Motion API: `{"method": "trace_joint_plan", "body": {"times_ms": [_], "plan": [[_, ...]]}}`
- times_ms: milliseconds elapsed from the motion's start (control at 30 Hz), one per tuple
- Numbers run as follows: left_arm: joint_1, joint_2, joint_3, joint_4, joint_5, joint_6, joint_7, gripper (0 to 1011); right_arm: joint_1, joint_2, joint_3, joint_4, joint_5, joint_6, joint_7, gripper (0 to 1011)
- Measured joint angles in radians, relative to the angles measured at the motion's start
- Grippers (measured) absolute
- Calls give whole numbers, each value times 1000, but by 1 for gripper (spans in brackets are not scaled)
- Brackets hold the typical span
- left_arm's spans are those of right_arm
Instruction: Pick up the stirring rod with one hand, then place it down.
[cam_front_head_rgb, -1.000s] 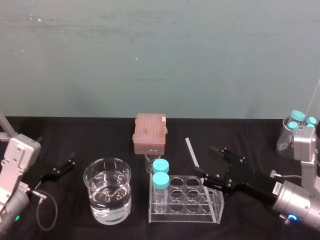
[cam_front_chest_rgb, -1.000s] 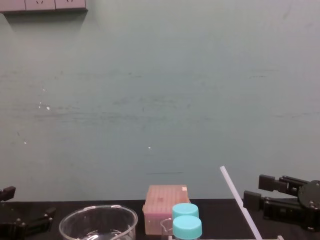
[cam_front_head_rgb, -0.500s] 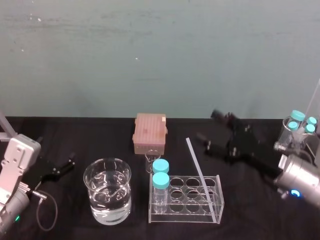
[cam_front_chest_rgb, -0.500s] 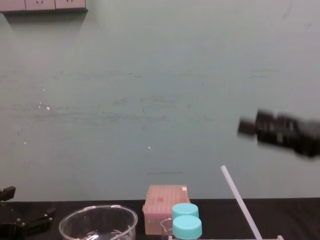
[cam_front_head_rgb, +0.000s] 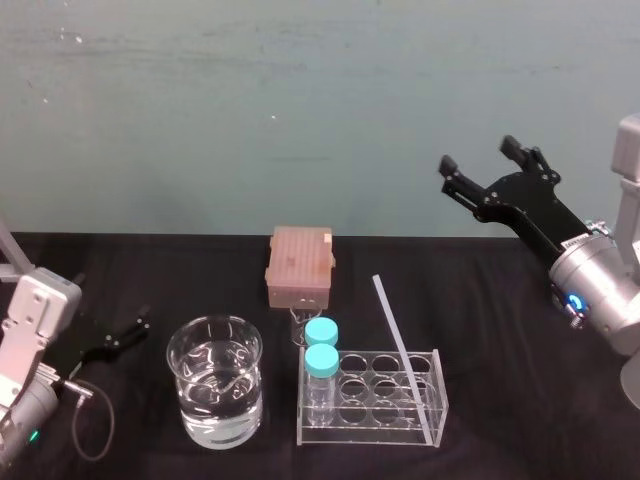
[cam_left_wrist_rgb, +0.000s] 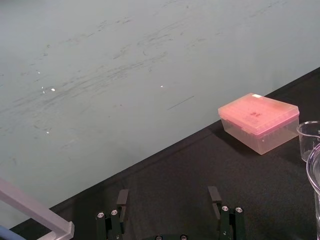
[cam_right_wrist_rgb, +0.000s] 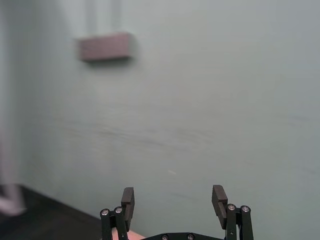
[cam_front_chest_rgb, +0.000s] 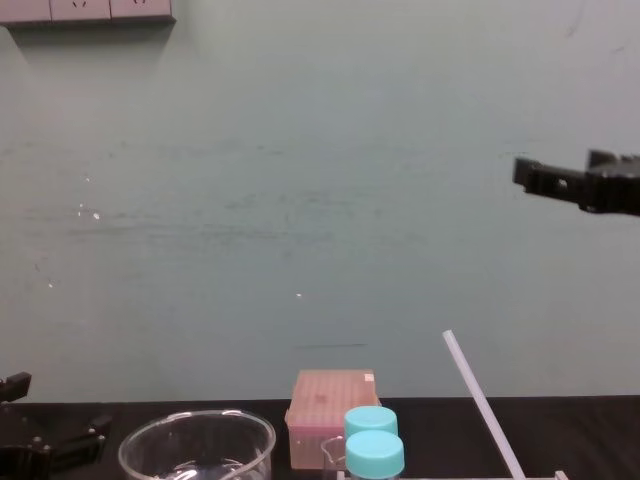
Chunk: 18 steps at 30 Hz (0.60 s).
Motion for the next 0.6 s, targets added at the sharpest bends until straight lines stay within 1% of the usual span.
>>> {"method": "trace_joint_plan", "body": {"times_ms": [67, 100, 200, 333, 400, 600], "plan": [[0, 0, 0, 0, 0, 0, 0, 1005, 5, -18, 7, 12, -18, 26, -46, 1002], [0, 0, 0, 0, 0, 0, 0, 1005, 7, -33, 13, 24, -32, 49, -88, 1002], [0, 0, 0, 0, 0, 0, 0, 1005, 9, -57, 24, 44, -57, 87, -149, 1002], [0, 0, 0, 0, 0, 0, 0, 1005, 3, -74, 32, 65, -81, 125, -195, 1002], [0, 0, 0, 0, 0, 0, 0, 1005, -3, -81, 35, 76, -91, 139, -206, 1002], [0, 0, 0, 0, 0, 0, 0, 1005, -20, -93, 39, 88, -108, 162, -209, 1002]]}}
